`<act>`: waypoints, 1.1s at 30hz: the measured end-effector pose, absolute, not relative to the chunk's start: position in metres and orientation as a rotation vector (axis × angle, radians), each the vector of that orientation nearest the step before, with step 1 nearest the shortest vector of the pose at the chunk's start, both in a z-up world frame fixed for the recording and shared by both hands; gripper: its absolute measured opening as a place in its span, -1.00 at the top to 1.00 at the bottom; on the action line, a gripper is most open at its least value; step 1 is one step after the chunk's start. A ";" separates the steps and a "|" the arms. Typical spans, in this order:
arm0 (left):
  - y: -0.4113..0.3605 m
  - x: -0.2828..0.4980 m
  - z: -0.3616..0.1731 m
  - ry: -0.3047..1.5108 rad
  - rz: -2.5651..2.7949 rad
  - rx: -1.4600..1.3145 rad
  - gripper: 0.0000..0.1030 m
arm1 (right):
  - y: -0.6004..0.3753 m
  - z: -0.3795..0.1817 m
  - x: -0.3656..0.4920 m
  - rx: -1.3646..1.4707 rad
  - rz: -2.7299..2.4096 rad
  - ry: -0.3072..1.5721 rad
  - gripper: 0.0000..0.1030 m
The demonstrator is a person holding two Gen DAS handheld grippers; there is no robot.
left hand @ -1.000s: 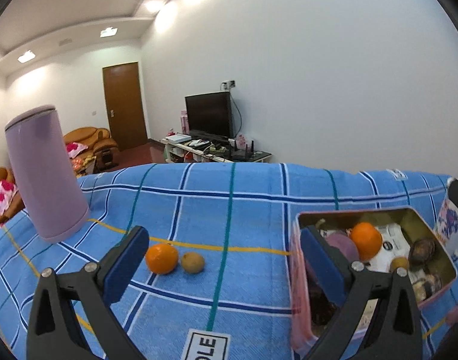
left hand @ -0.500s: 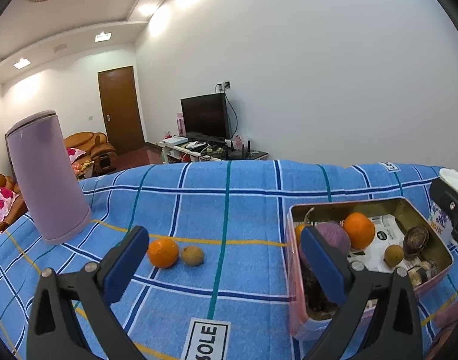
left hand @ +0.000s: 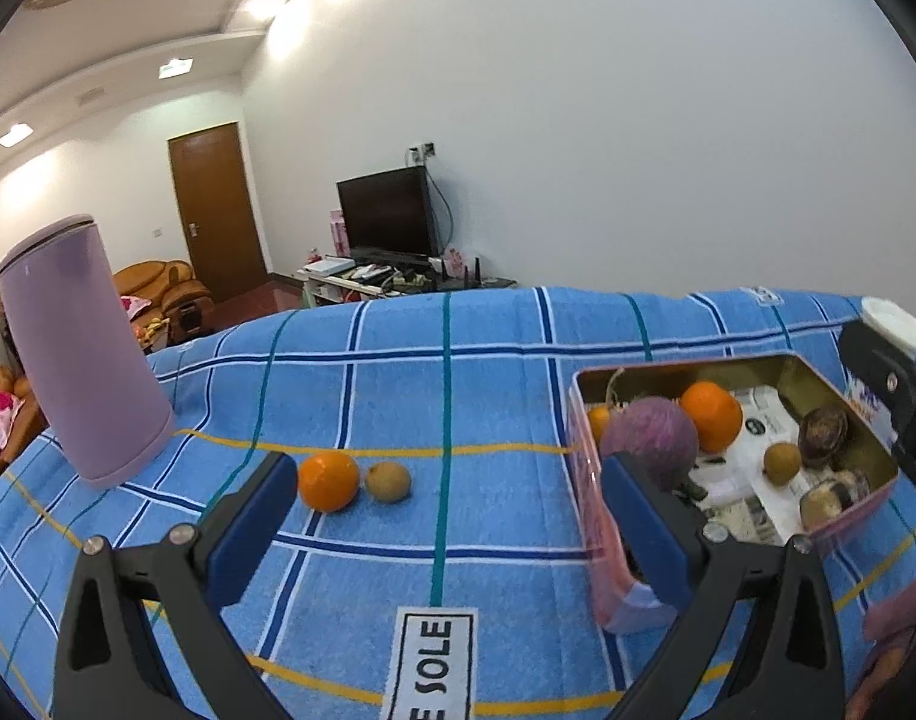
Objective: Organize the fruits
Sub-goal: 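Withdraw both open tools from the tin toward the remaining orange and brown fruit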
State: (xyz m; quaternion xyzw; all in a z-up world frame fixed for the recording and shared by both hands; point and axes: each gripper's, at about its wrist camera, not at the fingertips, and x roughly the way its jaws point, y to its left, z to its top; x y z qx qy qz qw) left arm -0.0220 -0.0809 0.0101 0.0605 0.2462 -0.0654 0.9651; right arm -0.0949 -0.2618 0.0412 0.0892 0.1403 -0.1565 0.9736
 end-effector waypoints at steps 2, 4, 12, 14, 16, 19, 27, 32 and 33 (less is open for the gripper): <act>-0.079 -0.021 0.009 0.506 -0.142 0.136 -1.00 | -0.259 0.042 -0.095 0.174 -0.319 0.280 -0.74; -0.077 -0.020 0.009 0.510 -0.145 0.142 -1.00 | -0.257 0.042 -0.096 0.171 -0.326 0.274 -0.73; -0.055 -0.012 0.009 0.504 -0.111 0.141 -1.00 | -0.242 0.040 -0.092 0.170 -0.324 0.296 -0.73; -0.047 -0.011 0.009 0.499 -0.096 0.148 -1.00 | -0.233 0.040 -0.090 0.157 -0.315 0.296 -0.74; -0.040 -0.009 0.009 0.500 -0.084 0.143 -1.00 | -0.222 0.040 -0.087 0.134 -0.300 0.305 -0.74; -0.029 -0.006 0.009 0.499 -0.070 0.139 -1.00 | -0.207 0.038 -0.081 0.111 -0.278 0.320 -0.74; 0.000 0.005 0.008 0.505 -0.025 0.120 -0.99 | -0.169 0.035 -0.070 0.079 -0.224 0.330 -0.74; 0.020 0.012 0.007 0.502 0.010 0.120 -0.99 | -0.146 0.033 -0.062 0.053 -0.202 0.337 -0.74; 0.025 0.014 0.006 0.504 0.018 0.115 -0.99 | -0.143 0.033 -0.060 0.053 -0.198 0.341 -0.73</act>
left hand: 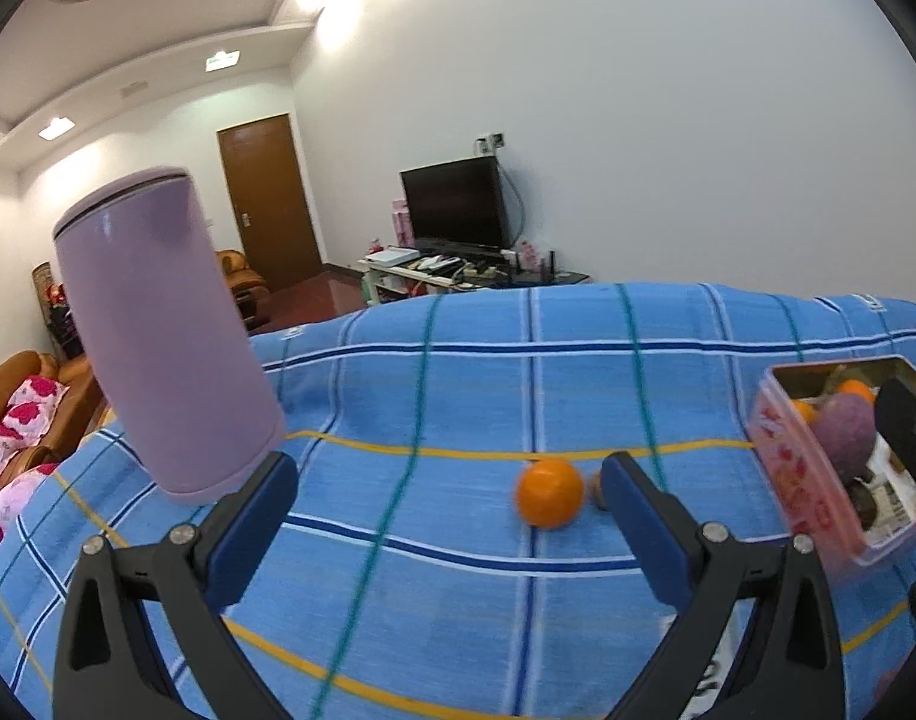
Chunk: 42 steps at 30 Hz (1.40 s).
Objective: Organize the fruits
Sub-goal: 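Withdraw both open tools from the tin toward the remaining orange and brown fruit, then grasp the small brown fruit with the right tool while the left tool grasps the orange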
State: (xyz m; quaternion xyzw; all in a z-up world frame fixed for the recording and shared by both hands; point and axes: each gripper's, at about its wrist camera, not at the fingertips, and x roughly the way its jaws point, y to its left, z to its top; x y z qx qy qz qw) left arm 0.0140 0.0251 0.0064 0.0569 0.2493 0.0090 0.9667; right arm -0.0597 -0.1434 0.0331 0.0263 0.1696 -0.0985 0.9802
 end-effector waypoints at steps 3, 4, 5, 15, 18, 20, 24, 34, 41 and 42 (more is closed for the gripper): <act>0.044 0.023 0.004 0.525 0.060 0.083 -0.99 | -0.134 0.032 -0.052 0.051 -0.184 0.359 -0.73; 0.051 0.027 0.003 0.537 0.074 0.067 -0.99 | -0.129 0.031 -0.048 0.047 -0.174 0.371 -0.73; 0.059 0.031 0.002 0.552 0.090 0.047 -0.99 | -0.126 0.030 -0.046 0.046 -0.167 0.378 -0.73; 0.125 0.054 -0.015 0.660 0.241 -0.113 -0.99 | -0.088 0.015 0.004 -0.007 -0.073 0.551 -0.49; 0.129 0.056 -0.018 0.679 0.225 -0.129 -0.99 | -0.081 0.002 0.032 -0.034 -0.037 0.671 -0.05; 0.131 0.058 -0.020 0.687 0.225 -0.125 -0.99 | -0.081 -0.008 0.048 -0.022 -0.008 0.755 -0.04; 0.130 0.059 -0.020 0.691 0.220 -0.119 -0.99 | -0.081 -0.020 0.066 0.000 0.036 0.832 -0.04; 0.131 0.059 -0.017 0.685 0.212 -0.109 -0.99 | -0.074 -0.032 0.087 0.005 0.075 0.901 0.47; 0.121 0.054 -0.011 0.615 0.105 -0.085 -0.99 | -0.084 -0.003 0.038 0.057 0.133 0.698 0.47; 0.119 0.053 -0.011 0.610 0.087 -0.081 -0.99 | -0.087 0.000 0.027 0.064 0.143 0.668 0.47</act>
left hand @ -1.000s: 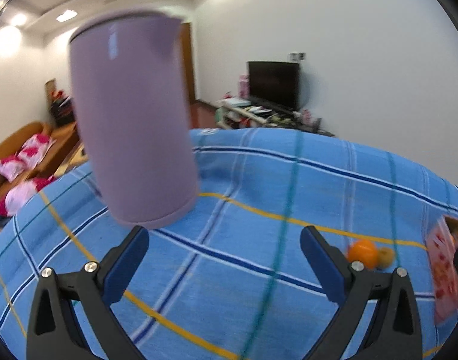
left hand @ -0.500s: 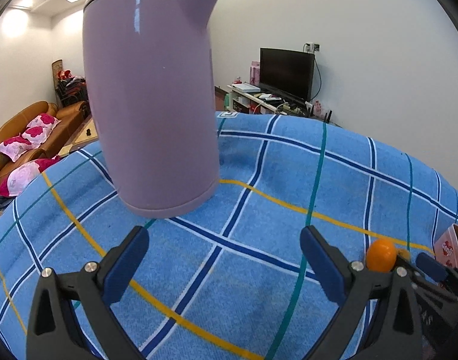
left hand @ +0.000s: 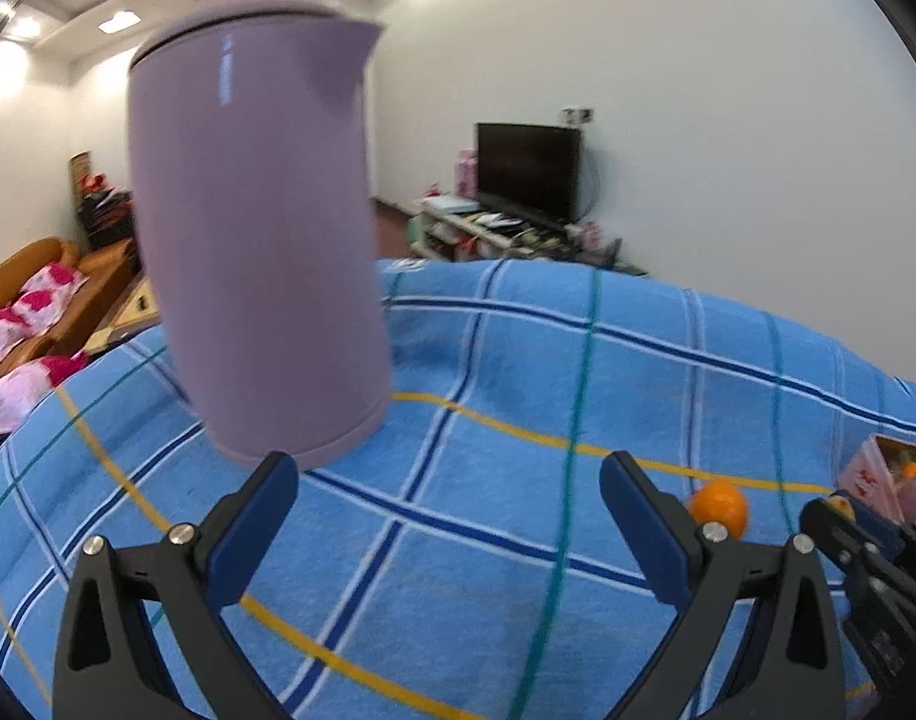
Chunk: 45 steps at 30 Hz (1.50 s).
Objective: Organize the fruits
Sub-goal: 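Grasp the small brown fruit with the right tool while the left tool grasps the orange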
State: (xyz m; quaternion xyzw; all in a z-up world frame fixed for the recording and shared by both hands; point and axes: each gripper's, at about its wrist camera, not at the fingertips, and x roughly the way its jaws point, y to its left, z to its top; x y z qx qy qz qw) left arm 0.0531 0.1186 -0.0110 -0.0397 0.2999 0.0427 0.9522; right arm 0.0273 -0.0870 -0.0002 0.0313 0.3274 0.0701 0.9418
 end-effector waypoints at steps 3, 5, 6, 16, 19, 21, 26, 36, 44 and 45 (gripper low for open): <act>0.109 0.052 -0.010 0.603 0.014 -0.066 -0.97 | -0.094 0.009 0.002 0.076 0.171 0.593 0.47; 0.104 0.049 -0.008 0.595 -0.018 -0.063 -0.97 | -0.099 0.012 -0.010 0.082 0.161 0.565 0.47; 0.100 0.048 -0.007 0.595 -0.028 -0.059 -0.93 | -0.102 0.012 -0.015 0.086 0.154 0.556 0.47; 0.029 0.075 -0.007 0.734 -0.198 0.061 -0.65 | -0.121 0.022 -0.029 0.129 0.057 0.485 0.47; 0.009 0.092 -0.018 0.791 -0.224 0.088 -0.42 | -0.125 0.024 -0.031 0.134 0.055 0.480 0.47; 0.000 0.103 -0.030 0.850 -0.243 0.074 -0.26 | -0.125 0.026 -0.032 0.134 0.059 0.476 0.47; 0.001 0.116 -0.035 0.908 -0.254 0.036 0.26 | -0.120 0.023 -0.032 0.109 0.063 0.481 0.47; 0.029 0.065 0.002 0.639 -0.104 0.026 0.27 | -0.107 0.023 -0.039 0.047 0.038 0.443 0.47; 0.037 0.028 0.019 0.499 -0.031 0.062 0.27 | -0.094 0.024 -0.047 -0.020 0.028 0.405 0.47; 0.036 0.024 0.021 0.496 -0.030 0.061 0.27 | -0.093 0.025 -0.047 -0.024 0.027 0.403 0.47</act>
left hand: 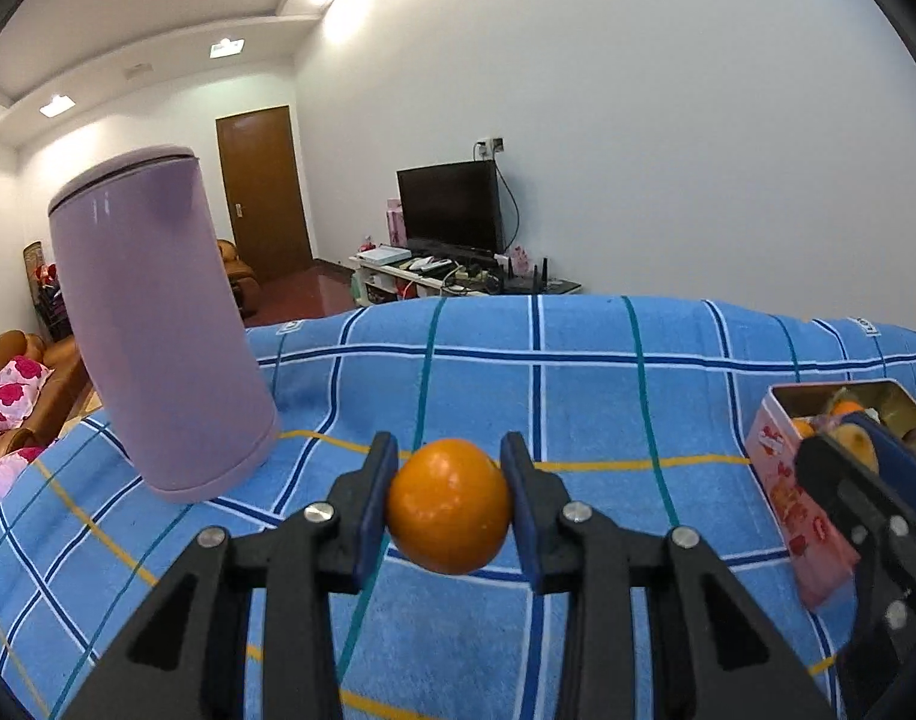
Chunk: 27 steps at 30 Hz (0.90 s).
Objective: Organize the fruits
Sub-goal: 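Grasp the small brown fruit with the right tool while the left tool grasps the orange, then lift both held fruits and carry them over the pink tin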
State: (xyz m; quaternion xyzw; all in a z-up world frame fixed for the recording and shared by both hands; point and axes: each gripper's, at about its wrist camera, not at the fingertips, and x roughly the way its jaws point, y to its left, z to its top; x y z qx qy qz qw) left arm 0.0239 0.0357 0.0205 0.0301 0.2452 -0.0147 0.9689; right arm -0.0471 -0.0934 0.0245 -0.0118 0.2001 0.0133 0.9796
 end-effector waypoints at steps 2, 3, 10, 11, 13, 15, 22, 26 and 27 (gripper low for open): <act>0.037 0.019 0.020 0.488 -0.024 0.057 0.27 | -0.092 0.025 -0.049 -0.033 0.021 0.396 0.47; 0.038 0.018 0.022 0.487 -0.023 0.053 0.27 | -0.091 0.025 -0.051 -0.035 0.019 0.394 0.47; 0.040 0.008 0.015 0.482 -0.019 0.045 0.27 | -0.093 0.026 -0.054 -0.017 0.017 0.402 0.47; 0.040 0.008 0.015 0.482 -0.018 0.045 0.27 | -0.094 0.026 -0.055 -0.015 0.017 0.403 0.47; 0.040 0.006 0.014 0.481 -0.015 0.043 0.27 | -0.094 0.027 -0.055 -0.014 0.017 0.406 0.47; 0.040 0.004 0.014 0.479 -0.013 0.041 0.27 | -0.095 0.028 -0.053 -0.012 0.016 0.409 0.47; 0.039 0.004 0.013 0.483 -0.017 0.042 0.27 | -0.097 0.030 -0.049 -0.004 0.017 0.416 0.47; 0.038 0.003 0.013 0.484 -0.018 0.045 0.27 | -0.097 0.030 -0.048 -0.005 0.018 0.416 0.47; 0.038 0.003 0.012 0.484 -0.018 0.044 0.27 | -0.097 0.030 -0.048 -0.005 0.018 0.416 0.47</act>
